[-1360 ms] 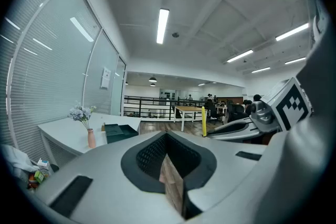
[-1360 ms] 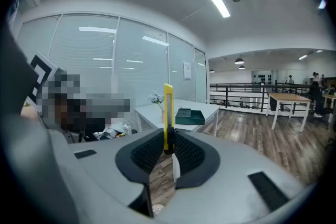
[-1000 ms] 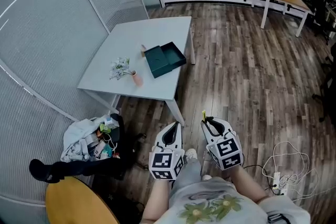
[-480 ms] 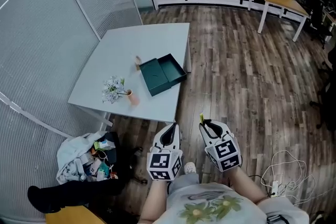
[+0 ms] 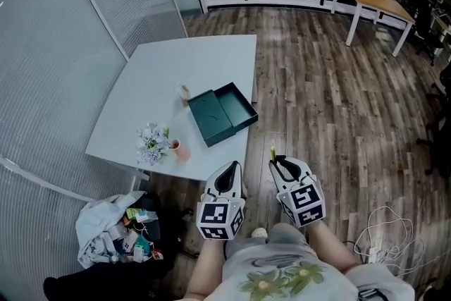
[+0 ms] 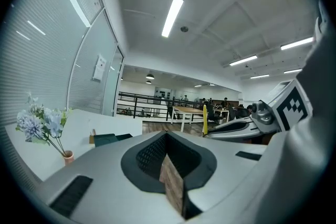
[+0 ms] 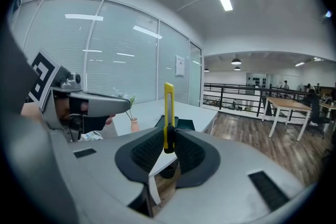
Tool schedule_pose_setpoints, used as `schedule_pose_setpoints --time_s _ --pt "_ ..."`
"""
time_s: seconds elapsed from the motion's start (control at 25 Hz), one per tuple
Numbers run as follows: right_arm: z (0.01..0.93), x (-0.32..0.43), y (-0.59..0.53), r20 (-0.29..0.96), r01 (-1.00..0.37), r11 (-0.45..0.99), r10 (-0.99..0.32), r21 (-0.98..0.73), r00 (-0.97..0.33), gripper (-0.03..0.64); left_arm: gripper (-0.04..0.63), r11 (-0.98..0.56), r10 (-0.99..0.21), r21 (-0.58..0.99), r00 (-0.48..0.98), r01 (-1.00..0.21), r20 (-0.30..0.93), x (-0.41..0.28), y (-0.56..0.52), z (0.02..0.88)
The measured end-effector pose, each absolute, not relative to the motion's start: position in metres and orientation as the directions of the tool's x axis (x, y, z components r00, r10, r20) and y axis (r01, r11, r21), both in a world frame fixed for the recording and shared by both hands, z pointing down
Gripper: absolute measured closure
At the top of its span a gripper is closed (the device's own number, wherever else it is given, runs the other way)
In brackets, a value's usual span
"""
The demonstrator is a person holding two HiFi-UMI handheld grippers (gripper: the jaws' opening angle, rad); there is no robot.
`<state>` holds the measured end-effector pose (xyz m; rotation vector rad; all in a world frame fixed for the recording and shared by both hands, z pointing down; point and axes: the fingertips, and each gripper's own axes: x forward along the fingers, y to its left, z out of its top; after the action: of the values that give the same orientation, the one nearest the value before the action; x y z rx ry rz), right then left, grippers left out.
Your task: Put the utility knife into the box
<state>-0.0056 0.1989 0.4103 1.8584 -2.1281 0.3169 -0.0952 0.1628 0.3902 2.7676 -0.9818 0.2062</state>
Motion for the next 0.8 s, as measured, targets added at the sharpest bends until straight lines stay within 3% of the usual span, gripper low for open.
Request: schedule_pose_setpoints --time_s 0.4,0.8 --pt "0.414 0.013 0.127 0.368 -0.987 0.147 -0.923 0.059 -0.115 0.548 0.595 -0.752 -0.609 0.162 0.768 -0.639 0.200 -0.081 0.096 0.402" --pt "0.411 0.040 0.019 0.367 -0.966 0.247 -0.908 0.074 -0.203 0.548 0.595 -0.690 -0.675 0.155 0.706 -0.707 0.214 -0.062 0.000 0.404"
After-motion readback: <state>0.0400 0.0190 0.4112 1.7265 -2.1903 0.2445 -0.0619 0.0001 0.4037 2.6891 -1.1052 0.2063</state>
